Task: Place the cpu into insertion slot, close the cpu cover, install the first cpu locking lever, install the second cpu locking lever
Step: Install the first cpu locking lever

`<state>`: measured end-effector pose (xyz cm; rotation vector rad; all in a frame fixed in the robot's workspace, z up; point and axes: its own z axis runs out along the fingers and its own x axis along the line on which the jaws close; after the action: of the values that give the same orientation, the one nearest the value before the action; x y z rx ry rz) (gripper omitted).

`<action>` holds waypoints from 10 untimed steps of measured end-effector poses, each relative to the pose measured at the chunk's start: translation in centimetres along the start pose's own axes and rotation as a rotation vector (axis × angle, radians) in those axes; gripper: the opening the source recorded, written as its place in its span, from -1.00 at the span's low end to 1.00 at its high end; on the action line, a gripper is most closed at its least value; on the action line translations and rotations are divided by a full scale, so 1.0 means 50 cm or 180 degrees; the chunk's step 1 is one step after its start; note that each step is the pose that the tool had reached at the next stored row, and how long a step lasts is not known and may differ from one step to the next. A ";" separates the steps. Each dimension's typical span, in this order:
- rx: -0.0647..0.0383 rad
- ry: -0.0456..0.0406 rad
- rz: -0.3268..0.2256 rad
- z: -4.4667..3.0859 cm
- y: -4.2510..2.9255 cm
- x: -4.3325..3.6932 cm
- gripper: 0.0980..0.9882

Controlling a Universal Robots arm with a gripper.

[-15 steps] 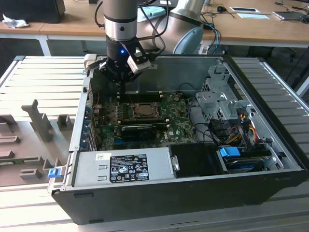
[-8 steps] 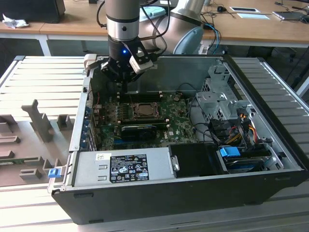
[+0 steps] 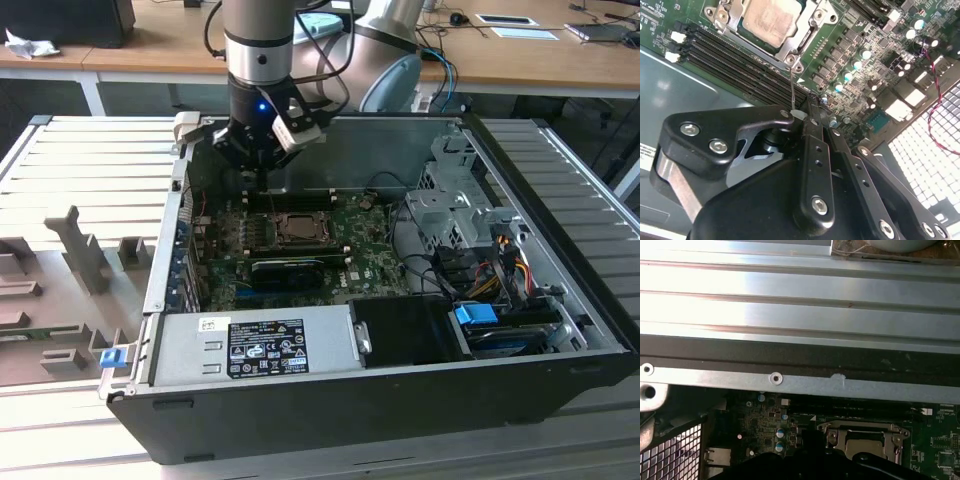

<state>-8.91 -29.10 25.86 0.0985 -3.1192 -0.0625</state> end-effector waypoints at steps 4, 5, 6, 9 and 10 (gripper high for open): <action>0.0000 0.0000 0.0000 0.000 0.000 -0.005 -0.98; 0.0000 0.0000 0.0000 0.000 0.000 -0.006 -0.98; 0.0000 0.0000 0.0000 0.000 0.000 -0.007 -0.98; 0.0000 0.0000 0.0000 0.000 -0.001 -0.009 -0.98; 0.0000 0.0000 0.0000 0.000 -0.001 -0.010 -0.98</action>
<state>-8.42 -29.10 25.86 0.0985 -3.1192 -0.0625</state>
